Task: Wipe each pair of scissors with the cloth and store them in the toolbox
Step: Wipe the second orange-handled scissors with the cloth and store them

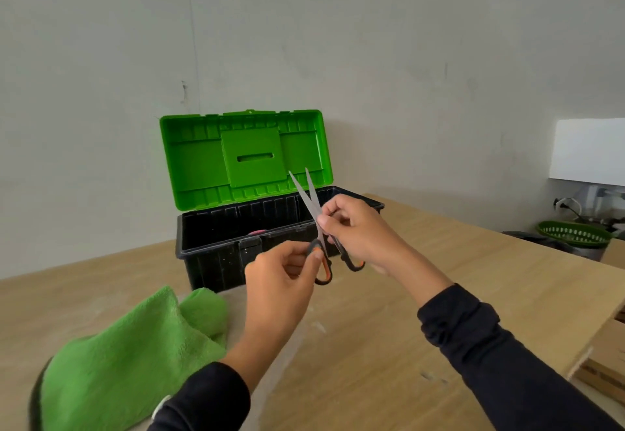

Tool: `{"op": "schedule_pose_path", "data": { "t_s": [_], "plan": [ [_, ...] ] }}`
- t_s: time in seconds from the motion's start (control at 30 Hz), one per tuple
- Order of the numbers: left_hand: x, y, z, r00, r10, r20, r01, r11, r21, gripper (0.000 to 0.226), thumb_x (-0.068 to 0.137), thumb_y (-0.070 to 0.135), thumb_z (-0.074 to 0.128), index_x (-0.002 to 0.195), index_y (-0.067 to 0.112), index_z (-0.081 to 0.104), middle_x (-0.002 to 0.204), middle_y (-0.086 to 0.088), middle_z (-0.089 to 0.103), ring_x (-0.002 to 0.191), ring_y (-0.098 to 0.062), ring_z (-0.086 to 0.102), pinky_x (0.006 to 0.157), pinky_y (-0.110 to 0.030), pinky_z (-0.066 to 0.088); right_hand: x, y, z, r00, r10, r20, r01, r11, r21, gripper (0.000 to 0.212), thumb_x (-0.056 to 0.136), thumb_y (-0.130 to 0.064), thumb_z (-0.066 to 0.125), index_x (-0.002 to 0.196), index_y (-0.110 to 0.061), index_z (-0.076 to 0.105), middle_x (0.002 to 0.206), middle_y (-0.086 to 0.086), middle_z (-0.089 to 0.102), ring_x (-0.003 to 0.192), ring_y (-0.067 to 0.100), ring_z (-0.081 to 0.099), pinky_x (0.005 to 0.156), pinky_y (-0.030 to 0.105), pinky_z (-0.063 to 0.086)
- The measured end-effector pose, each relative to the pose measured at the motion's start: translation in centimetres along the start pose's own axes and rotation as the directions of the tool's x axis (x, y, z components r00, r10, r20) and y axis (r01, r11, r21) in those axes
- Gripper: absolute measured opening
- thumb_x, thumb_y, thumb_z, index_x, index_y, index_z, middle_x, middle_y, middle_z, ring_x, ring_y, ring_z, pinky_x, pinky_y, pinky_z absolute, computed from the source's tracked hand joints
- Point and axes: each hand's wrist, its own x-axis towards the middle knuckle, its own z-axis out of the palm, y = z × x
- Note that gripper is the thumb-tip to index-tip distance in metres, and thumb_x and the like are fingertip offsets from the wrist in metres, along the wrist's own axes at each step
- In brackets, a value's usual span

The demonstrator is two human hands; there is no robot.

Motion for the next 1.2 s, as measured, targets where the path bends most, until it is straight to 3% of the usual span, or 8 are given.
{"op": "schedule_pose_path", "data": {
  "t_s": [0.23, 0.37, 0.5, 0.6, 0.67, 0.83, 1.07, 1.2],
  "plan": [
    [0.7, -1.1, -6.9, 0.993, -0.023, -0.114, 0.034, 0.995, 0.094, 0.008, 0.079, 0.017, 0.07, 0.086, 0.017, 0.075, 0.062, 0.017, 0.064, 0.056, 0.009, 0.059, 0.054, -0.003, 0.042, 1.0, -3.9, 4.0, 0.996, -0.04, 0.074, 0.03, 0.991, 0.127, 0.01, 0.086, -0.023, 0.064, 0.084, -0.016, 0.056, 0.074, 0.001, 0.07, 0.066, 0.01, 0.064, 0.076, 0.032, 0.054],
    [0.8, -1.8, -10.8, 0.98, -0.069, -0.185, 0.083, 0.994, 0.074, 0.011, 0.078, 0.017, 0.071, 0.088, 0.016, 0.075, 0.065, 0.014, 0.067, 0.054, 0.008, 0.059, 0.051, -0.003, 0.041, 1.5, -6.2, 6.6, 0.994, 0.024, 0.109, -0.067, 0.908, 0.412, 0.009, 0.079, -0.017, 0.072, 0.076, -0.014, 0.064, 0.066, 0.001, 0.067, 0.051, 0.005, 0.059, 0.055, 0.019, 0.048],
    [0.5, -2.0, -13.8, 0.961, -0.093, -0.259, 0.109, 0.993, 0.048, 0.01, 0.077, 0.018, 0.072, 0.086, 0.015, 0.075, 0.065, 0.009, 0.068, 0.052, 0.009, 0.058, 0.05, -0.002, 0.04, 1.6, -8.1, 8.9, 0.91, 0.275, 0.311, -0.415, 0.584, 0.697, 0.02, 0.072, -0.027, 0.075, 0.083, -0.012, 0.067, 0.063, -0.002, 0.065, 0.05, 0.005, 0.058, 0.044, 0.015, 0.037],
    [0.5, -2.3, -15.0, 0.942, -0.124, -0.31, 0.137, 0.99, 0.018, 0.009, 0.078, 0.021, 0.072, 0.085, 0.016, 0.075, 0.064, 0.011, 0.068, 0.054, 0.006, 0.06, 0.05, -0.003, 0.042, 1.1, -9.1, 10.7, 0.889, 0.284, 0.358, -0.436, 0.291, 0.851, 0.013, 0.077, -0.02, 0.071, 0.079, -0.008, 0.065, 0.062, 0.002, 0.067, 0.059, 0.008, 0.062, 0.05, 0.014, 0.042],
    [0.8, -2.6, -15.4, 0.937, -0.145, -0.317, 0.15, 0.989, -0.006, 0.01, 0.077, 0.02, 0.072, 0.085, 0.015, 0.075, 0.066, 0.009, 0.069, 0.057, 0.002, 0.062, 0.054, -0.006, 0.045, 0.7, -9.4, 12.0, 0.899, 0.282, 0.336, -0.393, 0.175, 0.903, 0.005, 0.08, -0.009, 0.067, 0.08, -0.006, 0.063, 0.066, 0.005, 0.068, 0.065, 0.009, 0.062, 0.049, 0.012, 0.044],
    [0.7, -3.0, -14.8, 0.945, -0.153, -0.29, 0.153, 0.988, -0.023, 0.011, 0.077, 0.02, 0.072, 0.087, 0.016, 0.075, 0.068, 0.011, 0.07, 0.058, 0.003, 0.062, 0.056, -0.01, 0.048, 0.1, -9.1, 14.1, 0.913, 0.341, 0.224, -0.319, 0.254, 0.913, 0.022, 0.074, 0.002, 0.07, 0.095, -0.001, 0.065, 0.08, 0.008, 0.067, 0.069, 0.011, 0.06, 0.044, 0.012, 0.044],
    [0.5, -3.7, -14.6, 0.969, -0.144, -0.203, 0.149, 0.989, 0.008, 0.014, 0.078, 0.021, 0.071, 0.091, 0.017, 0.074, 0.073, 0.01, 0.071, 0.059, 0.009, 0.061, 0.055, -0.005, 0.044, 0.0, -8.4, 14.0, 0.897, 0.361, 0.255, -0.369, 0.293, 0.882, 0.024, 0.073, -0.006, 0.074, 0.097, -0.005, 0.068, 0.071, 0.002, 0.069, 0.057, 0.006, 0.062, 0.046, 0.013, 0.043],
    [0.1, -4.2, -15.3, 0.993, -0.016, -0.121, 0.056, 0.94, 0.336, 0.019, 0.085, 0.032, 0.061, 0.086, 0.018, 0.074, 0.069, 0.014, 0.067, 0.06, 0.004, 0.059, 0.054, -0.007, 0.041, 0.6, -7.3, 12.8, 0.9, 0.4, 0.171, -0.327, 0.363, 0.872, 0.013, 0.074, -0.008, 0.074, 0.086, -0.01, 0.069, 0.07, -0.002, 0.067, 0.059, 0.003, 0.059, 0.047, 0.013, 0.039]
  ]
}}
